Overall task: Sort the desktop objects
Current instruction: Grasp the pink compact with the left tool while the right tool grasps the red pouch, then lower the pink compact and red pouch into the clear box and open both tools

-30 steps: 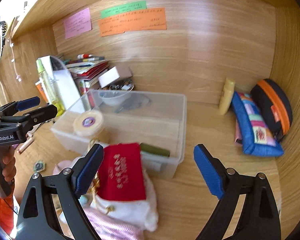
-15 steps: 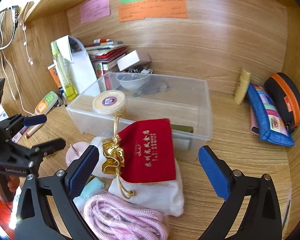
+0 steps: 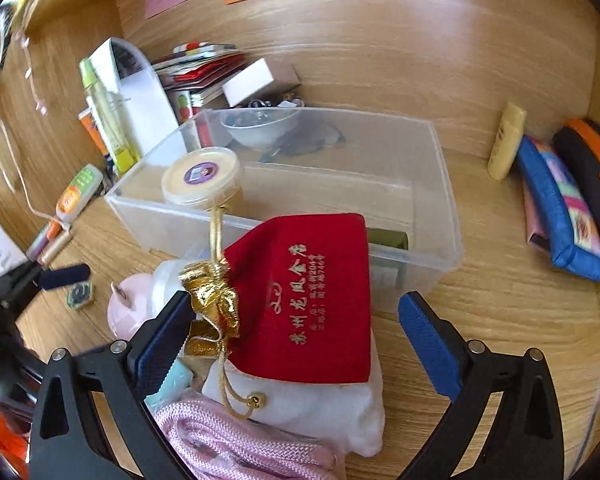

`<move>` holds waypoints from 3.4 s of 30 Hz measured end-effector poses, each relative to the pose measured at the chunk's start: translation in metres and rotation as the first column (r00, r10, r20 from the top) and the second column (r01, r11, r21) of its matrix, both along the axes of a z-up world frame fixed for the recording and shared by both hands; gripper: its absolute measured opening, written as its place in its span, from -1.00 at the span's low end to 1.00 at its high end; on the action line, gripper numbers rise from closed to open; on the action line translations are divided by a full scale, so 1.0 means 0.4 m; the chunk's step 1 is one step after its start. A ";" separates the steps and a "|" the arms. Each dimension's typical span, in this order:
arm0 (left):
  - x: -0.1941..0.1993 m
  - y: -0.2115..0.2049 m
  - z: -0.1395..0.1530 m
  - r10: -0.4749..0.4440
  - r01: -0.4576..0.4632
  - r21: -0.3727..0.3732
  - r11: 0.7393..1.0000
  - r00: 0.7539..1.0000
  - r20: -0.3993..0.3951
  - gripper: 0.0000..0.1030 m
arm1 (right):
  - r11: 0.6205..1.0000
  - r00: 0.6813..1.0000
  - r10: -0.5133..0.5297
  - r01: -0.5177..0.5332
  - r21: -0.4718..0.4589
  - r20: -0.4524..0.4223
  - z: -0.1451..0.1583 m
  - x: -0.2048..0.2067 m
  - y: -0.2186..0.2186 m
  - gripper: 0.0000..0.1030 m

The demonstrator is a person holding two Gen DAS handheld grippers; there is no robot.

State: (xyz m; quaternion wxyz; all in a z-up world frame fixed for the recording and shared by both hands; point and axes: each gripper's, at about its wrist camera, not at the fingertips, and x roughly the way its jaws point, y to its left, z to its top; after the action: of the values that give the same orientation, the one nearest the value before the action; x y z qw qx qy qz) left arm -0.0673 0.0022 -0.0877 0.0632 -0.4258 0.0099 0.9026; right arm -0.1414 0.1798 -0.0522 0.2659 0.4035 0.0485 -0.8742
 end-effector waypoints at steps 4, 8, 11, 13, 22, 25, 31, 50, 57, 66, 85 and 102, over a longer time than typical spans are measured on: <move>-0.025 0.003 -0.012 0.002 -0.002 0.008 1.000 1.000 0.023 0.92 | 0.999 1.000 -0.005 0.006 -0.054 0.030 -0.011 -0.017 0.016 0.92; -0.043 0.007 -0.023 0.001 -0.002 0.018 1.000 0.999 0.044 0.92 | 0.997 0.999 -0.007 0.011 -0.082 0.050 -0.022 -0.034 0.018 0.79; -0.055 0.015 -0.029 0.015 -0.015 0.004 1.000 0.999 0.044 0.92 | 0.995 0.997 0.012 -0.005 -0.102 0.070 -0.032 -0.040 0.008 0.45; -0.059 0.017 -0.031 0.019 -0.019 -0.003 1.000 0.999 0.044 0.92 | 0.996 0.999 0.007 -0.002 -0.090 0.049 -0.030 -0.035 0.003 0.39; -0.080 0.017 -0.037 0.027 -0.027 0.002 1.000 0.998 0.062 0.92 | 0.996 0.999 0.027 -0.029 -0.079 -0.021 0.001 0.005 0.005 -0.23; -0.077 0.017 -0.035 0.019 -0.019 0.005 1.000 0.998 0.057 0.92 | 0.998 0.999 0.027 -0.029 -0.059 -0.039 0.015 0.024 0.008 -0.43; -0.074 0.014 -0.034 -0.015 0.012 0.056 0.998 0.998 0.068 0.41 | 0.997 0.997 0.004 -0.010 -0.076 -0.082 0.048 0.055 0.040 -0.67; -0.019 -0.020 0.099 0.057 -0.048 0.071 0.996 0.990 -0.129 0.23 | 0.992 0.982 -0.074 0.055 -0.113 -0.175 0.134 0.041 0.086 -0.69; -0.064 -0.025 0.220 0.072 -0.058 0.060 0.996 0.965 -0.252 0.23 | 0.990 0.977 -0.055 0.027 -0.136 -0.208 0.179 -0.004 0.052 -0.69; -0.180 -0.008 0.295 0.048 -0.026 0.086 0.996 0.962 -0.271 0.23 | 0.991 0.971 -0.050 0.019 -0.132 -0.235 0.230 -0.089 0.009 -0.69; -0.397 0.001 0.159 0.102 -0.101 0.014 0.995 0.987 -0.122 0.23 | 0.995 0.997 -0.077 0.076 -0.062 -0.023 0.054 -0.272 -0.021 -0.68; -0.406 0.007 0.089 0.108 -0.112 -0.066 0.992 0.992 -0.057 0.22 | 0.998 0.998 -0.045 0.047 0.047 -0.038 0.013 -0.259 -0.062 -0.62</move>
State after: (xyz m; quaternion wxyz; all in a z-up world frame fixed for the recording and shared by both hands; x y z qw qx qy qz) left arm -0.2299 0.0050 -0.0521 -0.0018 -0.4034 0.0190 0.9148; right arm -0.2449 0.1550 -0.0469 0.2349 0.3946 0.0650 -0.8859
